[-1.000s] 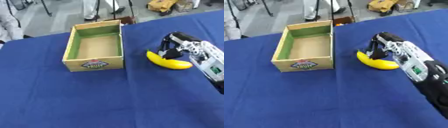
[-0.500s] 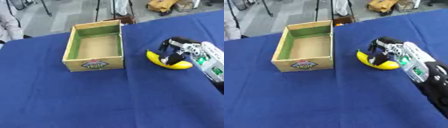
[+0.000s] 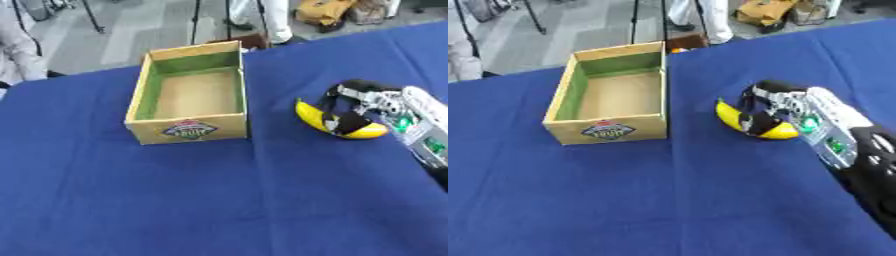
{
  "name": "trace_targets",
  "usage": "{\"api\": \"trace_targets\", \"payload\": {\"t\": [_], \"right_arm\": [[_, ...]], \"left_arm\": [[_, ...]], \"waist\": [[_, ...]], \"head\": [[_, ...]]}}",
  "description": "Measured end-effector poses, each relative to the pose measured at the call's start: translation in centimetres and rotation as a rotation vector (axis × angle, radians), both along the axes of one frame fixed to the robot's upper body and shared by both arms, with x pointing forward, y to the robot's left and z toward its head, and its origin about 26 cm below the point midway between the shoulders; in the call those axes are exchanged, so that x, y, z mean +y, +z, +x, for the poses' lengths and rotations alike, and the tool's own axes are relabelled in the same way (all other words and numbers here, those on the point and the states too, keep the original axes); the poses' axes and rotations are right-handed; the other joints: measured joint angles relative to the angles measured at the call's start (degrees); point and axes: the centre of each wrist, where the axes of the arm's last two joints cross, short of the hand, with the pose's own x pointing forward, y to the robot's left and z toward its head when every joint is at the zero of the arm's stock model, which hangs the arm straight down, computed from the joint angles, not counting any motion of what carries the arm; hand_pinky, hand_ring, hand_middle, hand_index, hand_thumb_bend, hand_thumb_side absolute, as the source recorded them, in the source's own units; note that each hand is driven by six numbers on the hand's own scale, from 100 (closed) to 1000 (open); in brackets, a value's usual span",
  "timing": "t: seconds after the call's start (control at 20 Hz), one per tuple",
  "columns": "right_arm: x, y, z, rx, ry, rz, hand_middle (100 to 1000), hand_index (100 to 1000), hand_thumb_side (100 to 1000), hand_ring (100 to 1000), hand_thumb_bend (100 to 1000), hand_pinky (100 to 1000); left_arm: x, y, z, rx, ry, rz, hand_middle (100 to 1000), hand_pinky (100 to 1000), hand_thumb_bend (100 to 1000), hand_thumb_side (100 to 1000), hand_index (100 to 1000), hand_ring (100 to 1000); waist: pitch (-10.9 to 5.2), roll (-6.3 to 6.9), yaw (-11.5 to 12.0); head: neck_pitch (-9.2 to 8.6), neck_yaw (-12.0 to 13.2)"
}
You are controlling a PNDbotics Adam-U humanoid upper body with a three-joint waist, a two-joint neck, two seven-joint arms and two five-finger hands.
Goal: Pick up objects on the table and place them in the box.
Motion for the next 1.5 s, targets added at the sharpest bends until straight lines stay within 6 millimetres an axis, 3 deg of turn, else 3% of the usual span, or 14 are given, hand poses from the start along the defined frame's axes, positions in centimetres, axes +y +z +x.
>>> {"api": "trace_targets", "payload": {"t": [0.65, 0.85, 1.05, 1.5], "right_arm": [[0.2, 1.3, -0.5, -0.093, -0.014, -0.025, 709, 820, 308, 999, 448, 807], [0.2, 2.0, -0.7, -0.118, -0.015, -0.037, 726, 828, 289, 1000, 453, 813], [0.2, 1.9, -0.7, -0.113, -0.017, -0.043, 721, 818, 268, 991, 401, 802], [-0.5, 0.3, -0.4, -0.054, -0.039, -0.049, 709, 803, 215, 984, 381, 787]], "left_arm": [[0.0, 0.0, 0.0, 0.004, -0.003, 0.004, 660, 298, 100, 858, 745, 632], [0.0, 0.0, 0.0, 0.004, -0.003, 0.005, 660, 298, 100, 854, 746, 632], [0.0, 0.0, 0.0, 0.006, -0.004, 0.006, 661, 296, 100, 854, 746, 633], [0.0, 0.0, 0.0, 0.009, -0.006, 0.010, 662, 293, 100, 855, 747, 634]], "waist": [[0.02, 0.15, -0.03], [0.02, -0.04, -0.05], [0.02, -0.05, -0.06], [0.12, 0.24, -0.01]], "head": [[-0.07, -0.03], [-0.07, -0.03], [-0.08, -0.04], [-0.11, -0.40]]}}
